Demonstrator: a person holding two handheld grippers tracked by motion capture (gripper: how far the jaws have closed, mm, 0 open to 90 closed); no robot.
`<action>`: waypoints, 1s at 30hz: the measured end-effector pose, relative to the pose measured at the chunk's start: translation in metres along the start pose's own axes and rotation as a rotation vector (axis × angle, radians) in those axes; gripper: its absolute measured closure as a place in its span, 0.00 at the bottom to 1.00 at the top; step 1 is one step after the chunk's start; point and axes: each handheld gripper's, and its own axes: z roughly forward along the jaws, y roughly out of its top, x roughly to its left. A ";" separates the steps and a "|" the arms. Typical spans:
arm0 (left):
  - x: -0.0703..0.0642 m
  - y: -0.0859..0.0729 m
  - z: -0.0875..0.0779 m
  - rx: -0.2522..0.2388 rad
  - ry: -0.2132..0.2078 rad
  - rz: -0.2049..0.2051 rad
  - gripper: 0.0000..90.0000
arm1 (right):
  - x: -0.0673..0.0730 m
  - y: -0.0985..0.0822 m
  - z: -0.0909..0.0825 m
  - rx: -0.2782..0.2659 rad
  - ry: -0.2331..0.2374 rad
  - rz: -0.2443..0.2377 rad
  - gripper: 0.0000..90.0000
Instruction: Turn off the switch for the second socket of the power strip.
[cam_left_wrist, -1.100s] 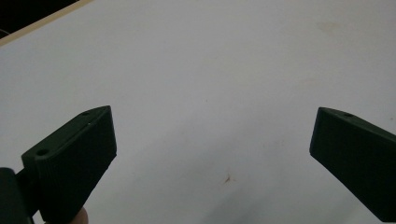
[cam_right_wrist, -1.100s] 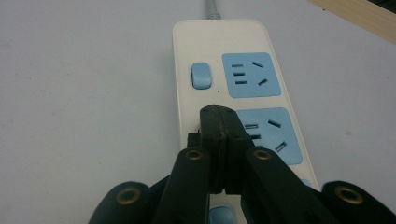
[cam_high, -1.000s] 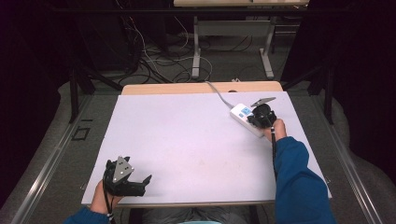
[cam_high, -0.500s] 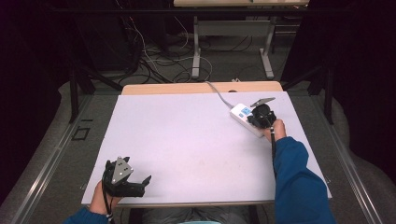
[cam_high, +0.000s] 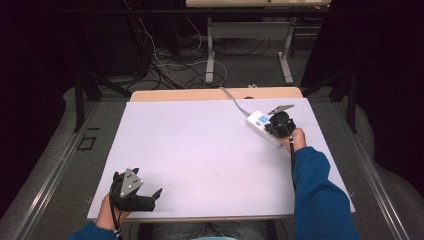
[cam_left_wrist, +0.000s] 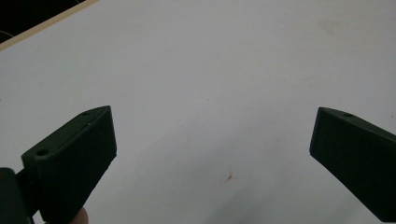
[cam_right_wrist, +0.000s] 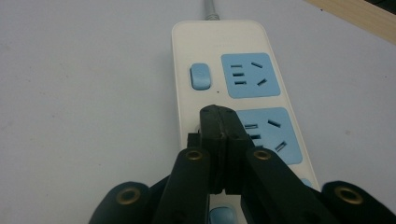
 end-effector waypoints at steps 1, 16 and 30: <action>0.000 0.000 0.000 -0.002 0.000 0.002 0.01 | 0.000 0.000 0.000 -0.001 0.001 0.000 1.00; 0.000 0.000 0.000 0.004 -0.003 0.002 0.01 | 0.000 0.000 0.000 -0.002 0.001 0.000 1.00; -0.001 0.001 0.001 0.005 -0.006 0.002 0.01 | -0.001 0.001 0.000 -0.004 0.005 -0.017 1.00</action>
